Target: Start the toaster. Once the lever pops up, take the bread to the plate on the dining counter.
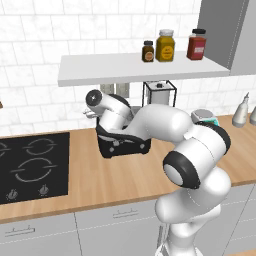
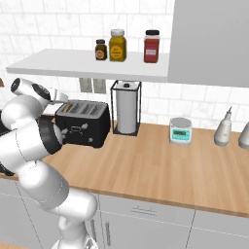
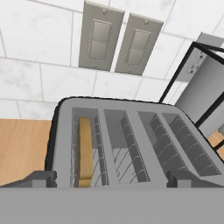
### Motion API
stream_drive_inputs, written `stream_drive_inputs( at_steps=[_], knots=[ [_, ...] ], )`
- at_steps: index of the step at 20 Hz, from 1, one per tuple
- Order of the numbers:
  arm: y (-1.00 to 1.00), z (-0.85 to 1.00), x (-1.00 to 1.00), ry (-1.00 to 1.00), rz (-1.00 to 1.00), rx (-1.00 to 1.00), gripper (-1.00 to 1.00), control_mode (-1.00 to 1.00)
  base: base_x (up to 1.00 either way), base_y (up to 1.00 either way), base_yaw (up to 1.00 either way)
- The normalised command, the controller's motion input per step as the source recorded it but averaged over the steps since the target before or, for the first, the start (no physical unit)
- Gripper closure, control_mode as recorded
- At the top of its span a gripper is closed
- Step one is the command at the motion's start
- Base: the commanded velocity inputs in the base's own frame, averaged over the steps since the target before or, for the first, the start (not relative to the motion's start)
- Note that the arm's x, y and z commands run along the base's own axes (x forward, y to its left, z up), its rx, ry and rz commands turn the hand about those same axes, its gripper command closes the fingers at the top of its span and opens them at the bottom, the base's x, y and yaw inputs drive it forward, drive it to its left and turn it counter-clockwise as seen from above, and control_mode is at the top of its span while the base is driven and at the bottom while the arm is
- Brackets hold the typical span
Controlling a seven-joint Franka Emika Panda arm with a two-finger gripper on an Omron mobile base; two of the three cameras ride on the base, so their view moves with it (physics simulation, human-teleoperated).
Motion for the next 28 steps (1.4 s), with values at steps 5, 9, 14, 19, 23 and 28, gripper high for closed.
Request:
stream_drive_inputs(
  at_steps=[5, 9, 14, 19, 23, 28],
  knots=[
    [0.00, 0.00, 0.00, 0.00, 0.00, 0.00, -1.00, -1.00, 0.00, 0.00, 0.00],
    [0.00, 0.00, 0.00, 0.00, 0.00, 0.00, -1.00, -1.00, 0.00, 0.00, 0.00],
    [0.00, 0.00, 0.00, 0.00, 0.00, 0.00, -1.00, -1.00, 0.00, 0.00, 0.00],
    [0.00, 0.00, 0.00, 0.00, 0.00, 0.00, -1.00, -1.00, 0.00, 0.00, 0.00],
    [0.00, 0.00, 0.00, 0.00, 0.00, 0.00, -1.00, -1.00, 0.00, 0.00, 0.00],
    [0.00, 0.00, 0.00, 0.00, 0.00, 0.00, -1.00, -1.00, 0.00, 0.00, 0.00]
  ],
)
